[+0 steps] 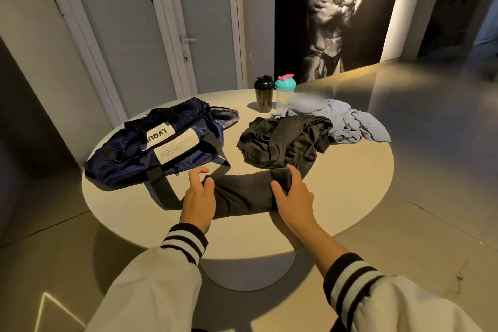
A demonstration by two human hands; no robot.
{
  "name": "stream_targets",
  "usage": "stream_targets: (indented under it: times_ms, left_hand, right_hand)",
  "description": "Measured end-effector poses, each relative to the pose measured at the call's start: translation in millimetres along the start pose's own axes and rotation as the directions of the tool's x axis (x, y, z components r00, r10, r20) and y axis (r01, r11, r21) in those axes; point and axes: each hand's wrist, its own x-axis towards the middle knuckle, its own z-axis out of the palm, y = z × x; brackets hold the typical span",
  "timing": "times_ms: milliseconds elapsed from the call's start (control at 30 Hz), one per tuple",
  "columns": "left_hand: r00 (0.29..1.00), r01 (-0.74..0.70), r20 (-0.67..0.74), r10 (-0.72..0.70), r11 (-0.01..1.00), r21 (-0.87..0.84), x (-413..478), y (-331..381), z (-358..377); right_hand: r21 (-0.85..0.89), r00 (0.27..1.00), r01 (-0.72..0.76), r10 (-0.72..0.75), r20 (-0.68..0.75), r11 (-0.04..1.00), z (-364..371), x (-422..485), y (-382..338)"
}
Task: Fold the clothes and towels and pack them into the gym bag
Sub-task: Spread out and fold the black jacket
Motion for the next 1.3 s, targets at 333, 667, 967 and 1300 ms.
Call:
stream_targets:
  times_ms: [333,667,967,1300]
  left_hand:
    - [0.993,-0.079,-0.068,0.094,0.977,0.196,6,-14,1]
    - [0.852,-0.368,-0.013,0.523,0.617,0.696,-13,-14,9]
    - [0.908,-0.393,0.219,0.356,0.549,0.738,-18,-8,33]
    - [0.970,-0.241,0.077,0.229,0.904,0.354,-9,-14,21]
  right_hand:
    - [-0.148,0.988,0.144,-0.152,-0.041,0.978,2,-7,-4]
    - [-0.346,0.988,0.146,-0.157,-0.005,0.927,5,-10,-2]
    - [-0.458,0.982,0.182,-0.133,0.136,0.870,0,-27,-20]
    - [-0.141,0.963,0.002,0.036,0.268,0.990,14,-18,-47]
